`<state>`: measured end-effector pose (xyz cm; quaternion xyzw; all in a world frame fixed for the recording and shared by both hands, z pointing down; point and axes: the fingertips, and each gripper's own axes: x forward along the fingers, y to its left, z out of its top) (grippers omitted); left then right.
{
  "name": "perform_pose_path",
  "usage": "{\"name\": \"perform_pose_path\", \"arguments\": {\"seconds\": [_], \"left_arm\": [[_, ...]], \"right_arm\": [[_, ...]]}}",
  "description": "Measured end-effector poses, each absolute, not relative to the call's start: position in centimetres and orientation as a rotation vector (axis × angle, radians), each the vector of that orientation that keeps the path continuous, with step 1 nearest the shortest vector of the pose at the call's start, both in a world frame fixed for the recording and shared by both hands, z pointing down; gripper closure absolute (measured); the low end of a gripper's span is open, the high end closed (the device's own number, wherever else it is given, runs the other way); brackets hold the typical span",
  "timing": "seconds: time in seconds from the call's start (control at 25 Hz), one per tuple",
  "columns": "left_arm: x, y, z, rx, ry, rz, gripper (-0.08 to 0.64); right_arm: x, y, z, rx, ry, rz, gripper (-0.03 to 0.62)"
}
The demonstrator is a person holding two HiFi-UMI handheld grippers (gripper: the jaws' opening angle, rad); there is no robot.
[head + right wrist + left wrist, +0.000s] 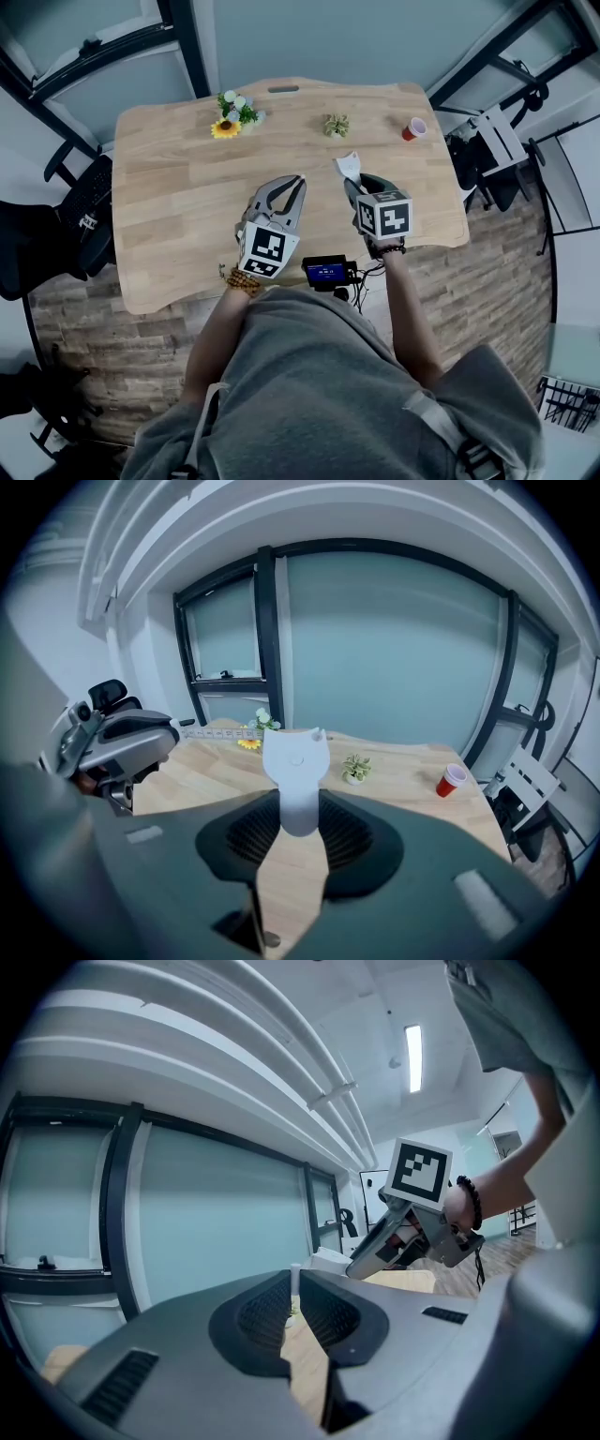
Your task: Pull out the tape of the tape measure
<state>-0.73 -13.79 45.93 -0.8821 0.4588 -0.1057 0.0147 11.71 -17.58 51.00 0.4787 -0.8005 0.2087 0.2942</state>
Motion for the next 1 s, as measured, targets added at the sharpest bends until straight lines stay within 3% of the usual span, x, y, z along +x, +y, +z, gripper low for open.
{"name": "perform_pose_path", "arguments": {"seconds": [1.0], "left_arm": [[-1.1,-13.4,46.9,-2.791,1.432,-0.343,0.526]], "right_arm": [[16.3,-18.0,52.9,1.35,-2.044,0.594,0.459]]}}
